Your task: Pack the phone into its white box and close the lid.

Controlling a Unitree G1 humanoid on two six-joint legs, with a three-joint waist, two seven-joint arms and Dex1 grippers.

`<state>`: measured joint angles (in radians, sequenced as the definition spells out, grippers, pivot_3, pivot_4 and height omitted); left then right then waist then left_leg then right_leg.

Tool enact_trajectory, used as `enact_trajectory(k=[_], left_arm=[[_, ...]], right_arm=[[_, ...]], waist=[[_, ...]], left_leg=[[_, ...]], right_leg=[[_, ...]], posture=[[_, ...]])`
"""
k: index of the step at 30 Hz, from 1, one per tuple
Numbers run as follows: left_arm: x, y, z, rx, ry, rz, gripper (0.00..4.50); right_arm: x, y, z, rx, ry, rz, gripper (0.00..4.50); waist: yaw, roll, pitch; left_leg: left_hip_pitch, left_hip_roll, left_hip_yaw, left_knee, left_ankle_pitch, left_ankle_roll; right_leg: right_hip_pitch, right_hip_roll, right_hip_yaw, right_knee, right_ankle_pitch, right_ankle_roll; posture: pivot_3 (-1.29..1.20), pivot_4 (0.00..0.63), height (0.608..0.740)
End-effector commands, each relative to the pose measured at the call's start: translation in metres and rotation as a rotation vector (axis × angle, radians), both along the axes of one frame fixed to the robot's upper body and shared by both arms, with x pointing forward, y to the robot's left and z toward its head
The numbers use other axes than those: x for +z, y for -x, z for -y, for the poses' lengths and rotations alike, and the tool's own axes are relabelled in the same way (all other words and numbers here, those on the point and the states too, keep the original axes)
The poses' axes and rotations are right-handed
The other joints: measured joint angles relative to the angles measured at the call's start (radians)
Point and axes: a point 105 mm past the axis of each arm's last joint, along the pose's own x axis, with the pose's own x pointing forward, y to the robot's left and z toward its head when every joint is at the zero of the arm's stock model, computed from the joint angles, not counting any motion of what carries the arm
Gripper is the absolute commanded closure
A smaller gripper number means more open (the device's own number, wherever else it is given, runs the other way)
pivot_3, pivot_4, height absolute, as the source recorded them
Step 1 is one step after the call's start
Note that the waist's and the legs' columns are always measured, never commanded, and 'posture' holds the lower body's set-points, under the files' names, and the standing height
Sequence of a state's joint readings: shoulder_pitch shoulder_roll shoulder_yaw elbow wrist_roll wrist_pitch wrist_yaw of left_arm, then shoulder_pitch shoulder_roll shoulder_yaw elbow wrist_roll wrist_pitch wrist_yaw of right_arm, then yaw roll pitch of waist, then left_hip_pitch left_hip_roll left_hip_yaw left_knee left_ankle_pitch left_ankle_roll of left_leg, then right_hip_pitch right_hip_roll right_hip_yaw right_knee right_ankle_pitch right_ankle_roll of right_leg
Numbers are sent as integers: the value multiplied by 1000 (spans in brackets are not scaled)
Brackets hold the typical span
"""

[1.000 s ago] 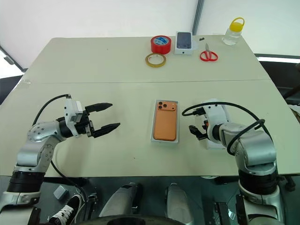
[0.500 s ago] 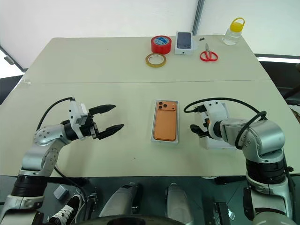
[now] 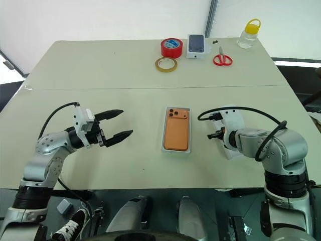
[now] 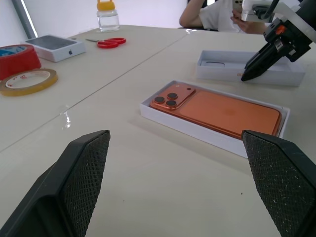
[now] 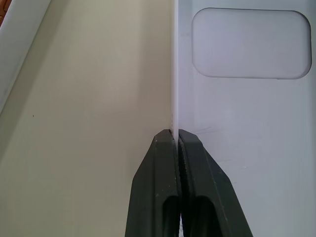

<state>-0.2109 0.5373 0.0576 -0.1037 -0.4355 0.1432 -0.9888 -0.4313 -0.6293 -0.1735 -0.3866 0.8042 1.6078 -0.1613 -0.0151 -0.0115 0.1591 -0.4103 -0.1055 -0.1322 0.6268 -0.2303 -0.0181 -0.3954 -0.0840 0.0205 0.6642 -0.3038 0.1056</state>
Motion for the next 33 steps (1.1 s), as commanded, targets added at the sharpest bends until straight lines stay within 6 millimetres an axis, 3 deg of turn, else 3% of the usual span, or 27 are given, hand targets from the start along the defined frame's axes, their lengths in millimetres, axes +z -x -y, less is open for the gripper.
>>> enact_trajectory(k=[1,10,14,19,23,27,31,33], left_arm=[[11,0,4,-14,10,43,0],[10,0,5,-10,11,43,0],[12,-3,5,5,28,49,0],[16,-4,2,28,38,51,0],[19,-7,-2,48,52,50,0],[21,-7,1,45,57,53,0],[23,-9,1,56,71,49,0],[25,-10,1,63,78,53,0]], right_arm=[[2,-2,1,-17,-16,2,4431],[14,-8,-7,61,4,-13,4431],[21,-20,-15,33,-79,19,4431],[76,-59,-33,12,-204,270,4431],[98,-81,-49,63,-319,430,4431],[101,-94,-71,93,-539,503,4431],[89,-102,-86,96,-548,521,4431],[95,-103,-98,116,-636,561,4431]], waist=[[0,0,0],[-2,0,0],[-2,0,0],[-2,4,3],[1,3,3],[-2,4,3],[-5,4,3],[-5,4,3]], left_leg=[[0,0,0,0,0,0],[0,0,0,0,0,0],[0,0,0,-1,0,0],[0,0,1,0,0,0],[0,0,1,-2,0,0],[0,0,1,-1,0,0],[0,1,1,-1,0,0],[0,0,1,-1,0,-1]], right_leg=[[0,0,0,0,0,0],[0,0,0,0,0,0],[0,0,0,0,0,0],[-1,1,1,1,0,0],[-1,1,1,0,0,0],[-1,1,1,0,0,0],[-2,2,1,2,0,0],[-3,2,2,2,0,0]], posture=[[0,150,740],[0,150,740],[0,150,740],[0,150,740],[0,150,740],[0,150,740],[0,150,740],[0,150,740]])
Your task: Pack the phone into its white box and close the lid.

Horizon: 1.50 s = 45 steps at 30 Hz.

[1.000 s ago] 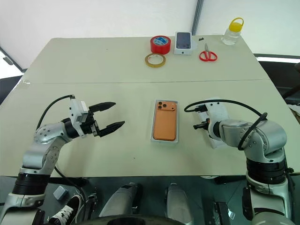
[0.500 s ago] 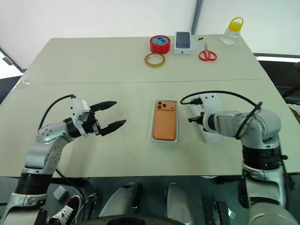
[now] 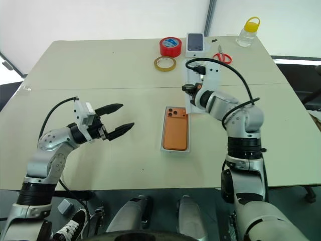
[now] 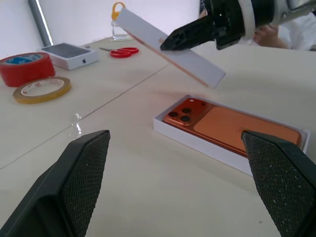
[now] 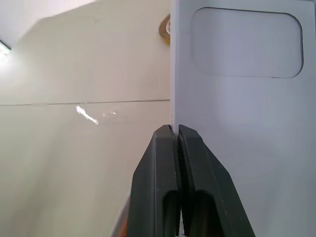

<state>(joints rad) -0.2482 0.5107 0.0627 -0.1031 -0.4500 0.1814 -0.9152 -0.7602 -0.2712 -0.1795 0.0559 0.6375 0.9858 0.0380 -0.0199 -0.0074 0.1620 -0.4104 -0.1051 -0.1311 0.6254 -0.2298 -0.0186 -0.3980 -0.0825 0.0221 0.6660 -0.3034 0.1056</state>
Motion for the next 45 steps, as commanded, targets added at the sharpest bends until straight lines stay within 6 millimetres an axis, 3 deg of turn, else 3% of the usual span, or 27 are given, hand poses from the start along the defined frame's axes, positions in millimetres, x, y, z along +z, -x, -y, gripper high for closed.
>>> enact_trajectory(k=[1,6,11,16,19,22,28,31,34,41,45], left_arm=[[16,0,-1,8,28,52,0],[18,1,0,13,39,51,0],[20,1,1,17,49,45,0],[19,2,3,16,50,42,0],[21,1,3,19,56,45,0],[22,-1,2,28,67,45,0],[21,-4,2,44,78,36,0],[15,-4,3,50,83,3,0],[6,-5,5,68,67,-17,865],[-4,-12,20,90,57,-21,4446],[-15,-18,39,84,58,-43,4484]], right_arm=[[25,-1,-17,42,-140,124,4431],[39,14,-49,196,-475,149,4431],[35,43,-78,356,-569,97,4431],[22,62,-89,472,-735,-94,4431],[8,76,-93,514,-727,-179,4431],[7,90,-96,553,-728,-203,4431],[-11,93,-98,510,-687,-295,4431],[-24,98,-101,502,-754,-393,4431],[-33,95,-98,456,-747,-427,4500],[-38,89,-89,397,-731,-427,4500],[-45,83,-81,337,-706,-427,4500]], waist=[[-1,0,0],[-1,0,0],[2,0,0],[-2,1,0],[-1,1,0],[-1,1,0],[-2,1,0],[-1,1,0],[-1,1,0],[2,1,0],[4,1,0]], left_leg=[[0,0,0,0,0,0],[0,1,0,-1,0,-1],[0,1,0,-2,1,-1],[0,1,0,-2,1,-2],[0,1,0,-4,1,-2],[0,1,0,-4,1,-2],[0,1,0,-4,1,-2],[0,1,0,-4,1,-2],[0,1,0,-4,1,-2],[1,1,0,-4,1,-2],[1,1,0,-3,1,-2]], right_leg=[[0,0,0,0,0,0],[-1,1,0,0,0,0],[-1,1,0,0,0,-1],[-2,1,1,0,1,-1],[-3,1,1,0,1,-2],[-3,1,1,0,1,-2],[-3,1,1,0,1,-2],[-3,1,1,0,1,-2],[-2,1,1,0,1,-2],[-1,1,1,-1,1,-2],[0,1,0,-1,1,-2]], posture=[[0,150,740],[0,150,740],[0,150,740],[0,150,740],[0,150,740],[0,150,740],[0,150,740],[0,150,740],[0,150,740],[0,150,740],[0,150,740]])
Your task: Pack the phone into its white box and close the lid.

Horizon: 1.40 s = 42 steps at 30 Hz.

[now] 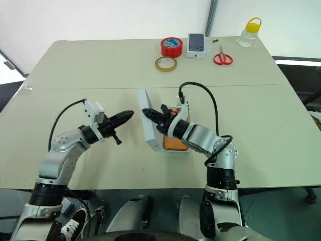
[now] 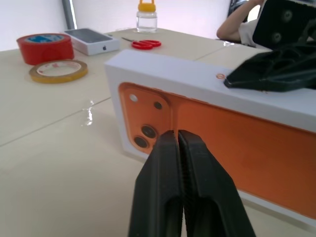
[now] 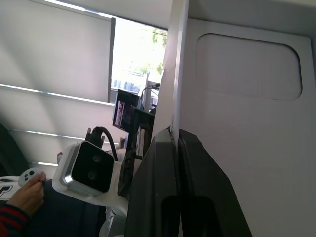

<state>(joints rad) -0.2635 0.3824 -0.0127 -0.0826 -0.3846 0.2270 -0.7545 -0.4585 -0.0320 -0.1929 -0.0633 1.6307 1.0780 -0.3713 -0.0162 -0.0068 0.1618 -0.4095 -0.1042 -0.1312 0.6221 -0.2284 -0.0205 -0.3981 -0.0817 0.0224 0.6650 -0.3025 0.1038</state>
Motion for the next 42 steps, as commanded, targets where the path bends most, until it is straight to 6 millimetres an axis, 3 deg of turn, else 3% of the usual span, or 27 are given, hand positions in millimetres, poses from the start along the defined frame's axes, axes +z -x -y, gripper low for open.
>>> enact_trajectory(k=[1,7,13,18,21,26,28,34,38,41,42], left_arm=[[2,-7,17,-9,-1,31,4484],[1,-15,31,-17,23,33,4484],[3,-22,30,-1,35,30,4484],[3,-22,35,-9,41,28,4484],[1,-20,38,-17,49,18,4500],[-4,-19,51,-41,63,-4,4500],[-5,-20,57,-46,70,-9,4500],[-4,-22,82,-81,113,-16,4500],[-3,-21,96,-107,130,-22,4500],[-3,-20,95,-111,125,-19,4500],[-1,-20,94,-109,126,-17,4500]], right_arm=[[-14,-5,10,-51,56,-35,4500],[-15,-12,14,-113,45,-75,4500],[-30,-19,25,-185,80,-141,4500],[-24,-18,33,-185,38,-97,4500],[-22,-13,33,-157,75,-58,3491],[-11,-11,54,-185,100,26,939],[-5,-13,70,-233,88,67,939],[10,-22,126,-358,358,286,939],[11,-30,142,-369,605,446,939],[9,-36,140,-356,792,593,939],[8,-35,137,-341,805,619,1177]], waist=[[0,0,0],[-1,0,0],[-2,0,-1],[-1,0,-2],[0,0,-1],[0,0,-1],[2,0,-1],[2,-1,0],[-1,-1,0],[-4,-2,0],[-4,-2,0]], left_leg=[[0,0,0,0,0,0],[0,0,0,0,0,0],[1,0,0,0,0,0],[2,0,0,1,0,0],[1,0,0,1,0,0],[1,0,0,1,0,0],[1,0,0,1,0,0],[0,-1,0,1,0,1],[0,0,1,1,0,1],[0,0,1,2,0,1],[1,0,1,2,0,1]], right_leg=[[0,0,0,0,0,0],[0,0,0,0,0,0],[1,0,0,0,0,0],[2,0,0,0,0,0],[2,0,0,0,0,0],[2,0,0,0,0,0],[2,0,0,0,0,0],[2,0,-1,0,0,1],[2,1,-1,0,0,1],[2,1,-2,0,0,1],[2,1,-2,0,0,1]], posture=[[0,150,740],[0,150,740],[0,150,740],[0,150,740],[0,150,740],[0,150,740],[0,150,740],[0,150,740],[0,150,740],[0,150,740],[0,150,740]])
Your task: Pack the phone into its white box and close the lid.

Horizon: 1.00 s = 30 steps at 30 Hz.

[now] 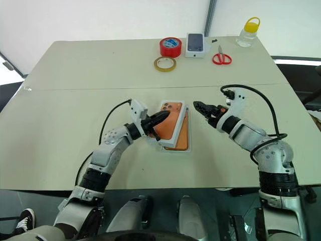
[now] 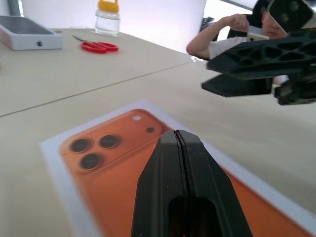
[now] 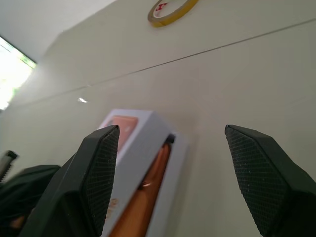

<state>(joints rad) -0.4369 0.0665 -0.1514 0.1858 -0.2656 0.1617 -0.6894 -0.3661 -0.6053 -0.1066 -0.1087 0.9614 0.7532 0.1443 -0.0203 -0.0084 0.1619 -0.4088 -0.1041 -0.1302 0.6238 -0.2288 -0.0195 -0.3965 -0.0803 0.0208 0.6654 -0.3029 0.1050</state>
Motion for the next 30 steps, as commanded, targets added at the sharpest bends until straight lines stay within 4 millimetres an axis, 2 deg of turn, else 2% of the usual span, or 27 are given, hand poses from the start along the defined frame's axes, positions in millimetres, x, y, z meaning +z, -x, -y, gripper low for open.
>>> enact_trajectory(k=[1,2,4,7,11,14,18,20,24,30], left_arm=[[14,-1,-5,7,9,52,4500],[16,-2,-9,21,6,60,4500],[24,-7,-19,58,31,63,4500],[33,-18,-38,144,8,93,4500],[24,-36,-67,283,-103,104,4500],[7,-46,-84,345,-187,53,4500],[-16,-51,-91,345,-280,-29,4500],[-21,-50,-89,333,-287,-49,4500],[-25,-43,-72,253,-237,-108,4500],[-38,-24,-38,89,-257,-193,4500]], right_arm=[[13,-1,-14,75,129,146,1484],[7,0,-16,86,229,168,1791],[-3,-1,-17,99,404,207,2851],[-3,-2,-14,95,417,236,4467],[-10,3,-18,139,465,246,4467],[-11,7,-23,171,506,266,4467],[-9,11,-31,213,544,291,4467],[-8,12,-32,222,562,300,4467],[-8,16,-36,253,559,301,4467],[-19,24,-42,295,596,272,4467]], waist=[[1,0,0],[3,0,0],[6,0,0],[9,-1,1],[10,-1,1],[8,-1,1],[9,-1,1],[9,-1,1],[12,-1,1],[10,-1,1]], left_leg=[[0,0,0,0,0,0],[0,0,0,0,0,0],[0,0,0,1,0,0],[-1,0,-1,2,0,0],[-1,0,-1,3,0,0],[-1,-1,-1,3,0,0],[-1,-1,-1,2,0,0],[-1,-1,-1,3,0,0],[-1,-1,-2,3,0,0],[-1,-1,-2,3,0,0]], right_leg=[[0,0,0,0,0,0],[0,0,0,0,0,0],[0,0,0,0,0,0],[0,-1,0,0,0,0],[0,-1,0,0,0,0],[0,-1,0,0,0,0],[0,-1,0,0,0,0],[0,-1,0,0,0,0],[1,-1,0,0,0,0],[1,-2,0,0,0,0]], posture=[[0,150,740],[0,150,740],[0,150,740],[0,150,740],[0,150,740],[0,150,740],[0,150,740],[0,150,740],[0,150,740],[0,150,740]])
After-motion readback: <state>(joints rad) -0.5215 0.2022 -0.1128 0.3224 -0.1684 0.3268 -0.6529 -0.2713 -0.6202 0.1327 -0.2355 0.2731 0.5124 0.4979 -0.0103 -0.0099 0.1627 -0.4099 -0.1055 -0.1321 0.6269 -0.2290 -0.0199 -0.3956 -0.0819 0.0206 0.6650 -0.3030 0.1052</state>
